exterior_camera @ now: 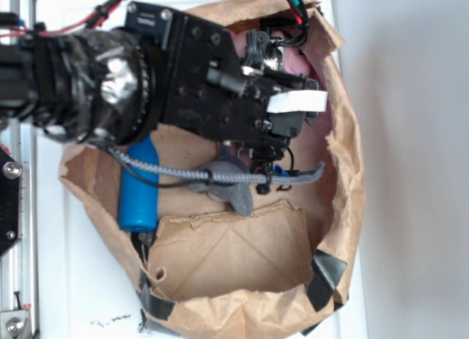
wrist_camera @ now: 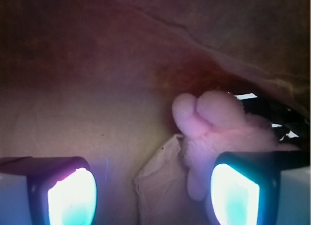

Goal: Grab the pink bunny.

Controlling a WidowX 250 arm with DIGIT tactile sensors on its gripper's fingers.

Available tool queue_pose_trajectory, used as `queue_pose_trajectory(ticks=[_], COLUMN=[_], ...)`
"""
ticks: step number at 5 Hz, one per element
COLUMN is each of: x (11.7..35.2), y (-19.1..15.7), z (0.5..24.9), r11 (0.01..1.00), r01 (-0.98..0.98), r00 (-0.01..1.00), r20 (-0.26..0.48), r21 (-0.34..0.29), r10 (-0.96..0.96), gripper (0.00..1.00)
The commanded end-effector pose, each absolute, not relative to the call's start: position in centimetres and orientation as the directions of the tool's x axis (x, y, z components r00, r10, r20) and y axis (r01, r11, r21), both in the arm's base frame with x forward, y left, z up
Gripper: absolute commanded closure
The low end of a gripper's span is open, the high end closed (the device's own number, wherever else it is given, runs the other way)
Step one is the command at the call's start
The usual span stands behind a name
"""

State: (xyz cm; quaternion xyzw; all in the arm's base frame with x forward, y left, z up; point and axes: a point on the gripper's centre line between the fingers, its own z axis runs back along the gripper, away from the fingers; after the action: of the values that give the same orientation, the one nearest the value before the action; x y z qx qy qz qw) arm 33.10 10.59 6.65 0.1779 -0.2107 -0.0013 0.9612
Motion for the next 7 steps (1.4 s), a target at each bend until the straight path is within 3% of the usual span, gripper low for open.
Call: queue_pose_trajectory(ticks=[1, 2, 4, 6, 7], x=[35.5, 35.4, 31.4, 30.0, 31.3], y=[12.1, 11.7, 11.0, 12.6, 13.5], z=[7.3, 7.7, 13.2, 14.1, 12.8], r11=[0.894, 0.904, 0.977, 0.981, 0.967], r01=[-0.184, -0.165, -0.028, -0.026, -0.095], r00=[0.908, 0.916, 0.904, 0.897, 0.889], r20=[0.418, 0.401, 0.422, 0.437, 0.458], r21=[0.408, 0.395, 0.211, 0.192, 0.237], r10=[-0.004, -0.009, -0.065, -0.062, -0.025], gripper=[0.0, 0.0, 0.0, 0.0, 0.0])
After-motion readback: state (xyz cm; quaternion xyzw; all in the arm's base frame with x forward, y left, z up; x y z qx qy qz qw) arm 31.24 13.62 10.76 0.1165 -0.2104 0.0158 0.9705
